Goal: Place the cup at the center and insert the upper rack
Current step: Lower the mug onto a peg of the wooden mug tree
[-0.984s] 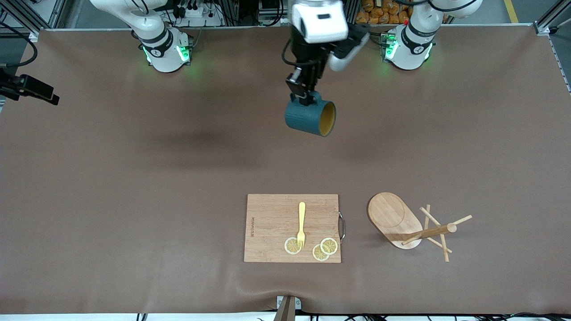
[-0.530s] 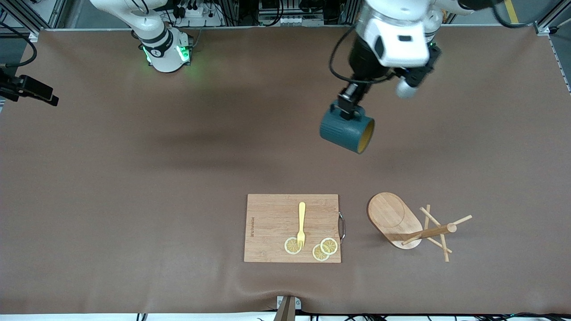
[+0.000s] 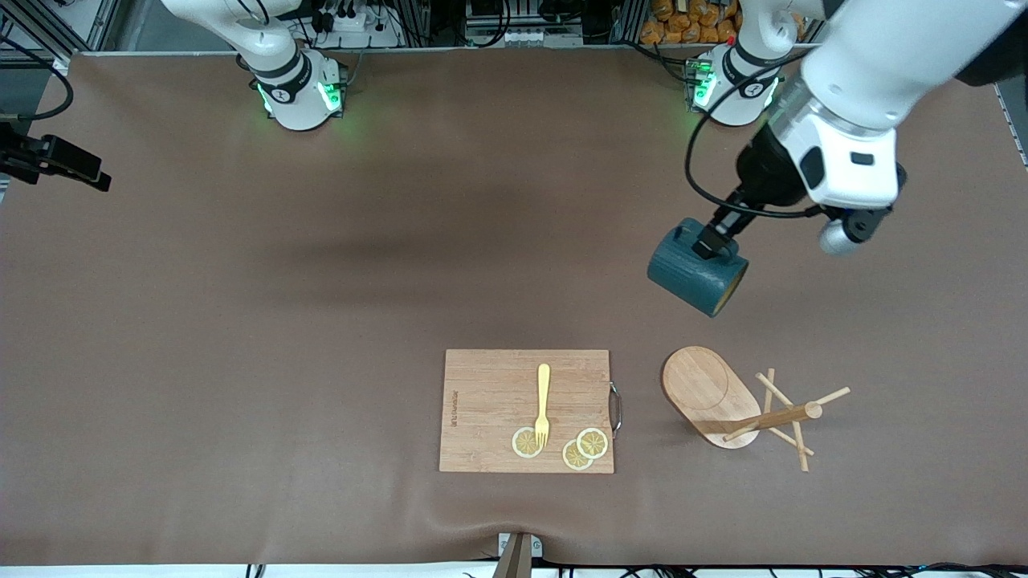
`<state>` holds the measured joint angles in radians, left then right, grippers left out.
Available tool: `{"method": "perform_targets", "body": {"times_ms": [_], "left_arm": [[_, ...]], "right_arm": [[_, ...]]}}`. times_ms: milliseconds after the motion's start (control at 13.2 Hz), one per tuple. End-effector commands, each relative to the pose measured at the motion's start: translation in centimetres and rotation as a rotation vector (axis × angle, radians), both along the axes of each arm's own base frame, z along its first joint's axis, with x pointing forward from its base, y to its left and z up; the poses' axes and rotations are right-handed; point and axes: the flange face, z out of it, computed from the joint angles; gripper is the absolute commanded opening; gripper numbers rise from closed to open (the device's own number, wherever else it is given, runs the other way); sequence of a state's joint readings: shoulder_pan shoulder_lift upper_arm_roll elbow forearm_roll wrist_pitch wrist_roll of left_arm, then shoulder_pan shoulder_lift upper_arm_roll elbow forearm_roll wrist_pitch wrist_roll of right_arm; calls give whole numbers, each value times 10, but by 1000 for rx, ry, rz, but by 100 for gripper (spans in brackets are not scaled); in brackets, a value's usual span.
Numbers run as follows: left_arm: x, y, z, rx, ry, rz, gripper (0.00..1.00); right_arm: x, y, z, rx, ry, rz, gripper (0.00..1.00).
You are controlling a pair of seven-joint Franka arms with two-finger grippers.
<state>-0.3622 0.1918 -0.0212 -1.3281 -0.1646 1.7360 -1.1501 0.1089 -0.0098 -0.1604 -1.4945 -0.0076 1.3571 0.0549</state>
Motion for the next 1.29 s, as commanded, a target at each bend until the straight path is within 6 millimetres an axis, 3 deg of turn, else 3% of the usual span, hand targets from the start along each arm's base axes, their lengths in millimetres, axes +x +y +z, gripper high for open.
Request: {"method": "perform_targets", "body": {"times_ms": [0,227,757,1211], "left_arm": [[-8,2,-10,-20,17,-86,0],[1,6,-22,-48,41,-90,0],[42,65,-54,-227,114,-26,0],[75,109,-96,-388,183,43,0]], "right_arm": [[-2,2,7,-16,-10,0,100],[-2,2,18,-12,-35,1,100],[0,3,22,-18,-56,2,100],[0,8,28,-15,-72,13,100]]}}
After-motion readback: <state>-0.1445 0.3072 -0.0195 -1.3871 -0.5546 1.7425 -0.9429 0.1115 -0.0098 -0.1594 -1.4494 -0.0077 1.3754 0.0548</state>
